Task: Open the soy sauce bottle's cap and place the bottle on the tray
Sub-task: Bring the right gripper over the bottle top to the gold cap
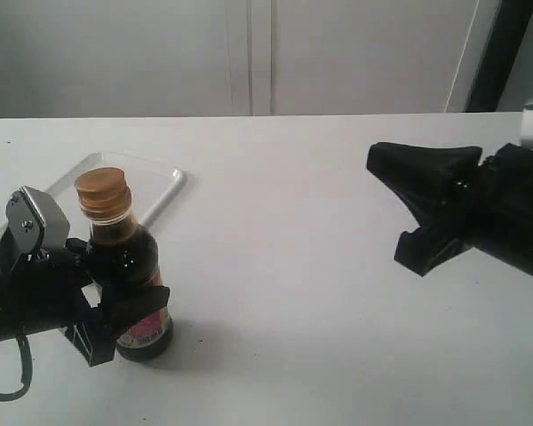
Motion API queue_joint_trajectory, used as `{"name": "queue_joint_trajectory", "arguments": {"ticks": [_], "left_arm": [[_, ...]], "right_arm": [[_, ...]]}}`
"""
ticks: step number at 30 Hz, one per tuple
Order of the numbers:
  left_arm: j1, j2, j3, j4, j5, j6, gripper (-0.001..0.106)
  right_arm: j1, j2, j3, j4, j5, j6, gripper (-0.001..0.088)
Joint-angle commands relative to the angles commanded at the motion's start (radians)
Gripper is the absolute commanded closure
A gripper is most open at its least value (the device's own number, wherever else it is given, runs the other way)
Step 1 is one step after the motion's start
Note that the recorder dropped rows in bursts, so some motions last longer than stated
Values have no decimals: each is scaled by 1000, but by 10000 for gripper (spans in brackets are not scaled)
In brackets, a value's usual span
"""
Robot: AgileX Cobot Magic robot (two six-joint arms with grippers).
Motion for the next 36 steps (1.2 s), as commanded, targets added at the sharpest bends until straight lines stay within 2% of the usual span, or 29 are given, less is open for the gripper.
{"name": "queue_joint_trajectory", "arguments": {"ticks": [10,15,24,36], "left_arm": [[0,0,0,23,0,17,1053],[0,0,0,23,0,28,1053],[0,0,0,23,0,28,1053],[0,0,0,25,0,28,1053]], "right_arm": [[94,200,-171,-204,-114,305,868],[196,303,-269,-233,-123,462,868],[326,422,-385,-238,-115,561,868],[409,496,-456,-252,-99,625,868]]}}
